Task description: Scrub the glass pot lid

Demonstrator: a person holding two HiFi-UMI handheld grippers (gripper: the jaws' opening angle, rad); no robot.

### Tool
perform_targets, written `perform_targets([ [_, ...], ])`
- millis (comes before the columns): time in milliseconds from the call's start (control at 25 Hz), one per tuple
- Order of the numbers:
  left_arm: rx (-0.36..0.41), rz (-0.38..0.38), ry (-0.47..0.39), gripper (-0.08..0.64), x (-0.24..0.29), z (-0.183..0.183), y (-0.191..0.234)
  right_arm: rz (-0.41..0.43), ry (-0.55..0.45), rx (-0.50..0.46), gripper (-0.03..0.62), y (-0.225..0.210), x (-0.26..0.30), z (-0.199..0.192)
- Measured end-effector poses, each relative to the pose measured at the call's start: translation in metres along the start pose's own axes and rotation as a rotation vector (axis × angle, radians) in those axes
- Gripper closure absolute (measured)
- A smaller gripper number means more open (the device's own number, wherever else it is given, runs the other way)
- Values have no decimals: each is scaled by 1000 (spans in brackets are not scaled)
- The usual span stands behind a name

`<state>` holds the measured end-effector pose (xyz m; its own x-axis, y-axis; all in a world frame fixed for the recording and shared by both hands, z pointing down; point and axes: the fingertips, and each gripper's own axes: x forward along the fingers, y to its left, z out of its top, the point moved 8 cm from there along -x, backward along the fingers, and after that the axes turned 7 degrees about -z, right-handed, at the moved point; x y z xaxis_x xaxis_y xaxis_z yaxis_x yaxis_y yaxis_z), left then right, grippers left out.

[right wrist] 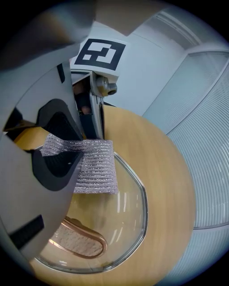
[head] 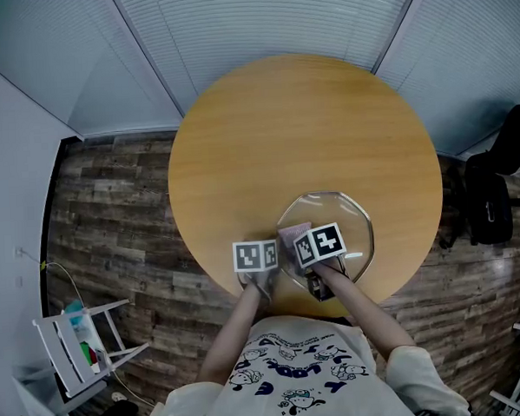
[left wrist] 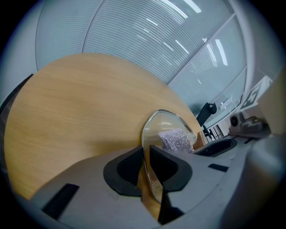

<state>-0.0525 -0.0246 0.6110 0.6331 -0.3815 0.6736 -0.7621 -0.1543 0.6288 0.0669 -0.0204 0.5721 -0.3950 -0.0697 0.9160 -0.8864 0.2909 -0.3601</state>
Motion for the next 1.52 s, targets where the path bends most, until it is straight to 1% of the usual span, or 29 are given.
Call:
perform_targets([
  [440,-1,-2,0,502,0,0,-1,2,11,-10,517,-2,3,15],
  [960,11,8,7,502,-1,-1,-2,-5,24,-50,517,0,7,30],
  [1520,14,9,16,502,-1,-2,-2,-7,22,-43,517,-7,8,46],
])
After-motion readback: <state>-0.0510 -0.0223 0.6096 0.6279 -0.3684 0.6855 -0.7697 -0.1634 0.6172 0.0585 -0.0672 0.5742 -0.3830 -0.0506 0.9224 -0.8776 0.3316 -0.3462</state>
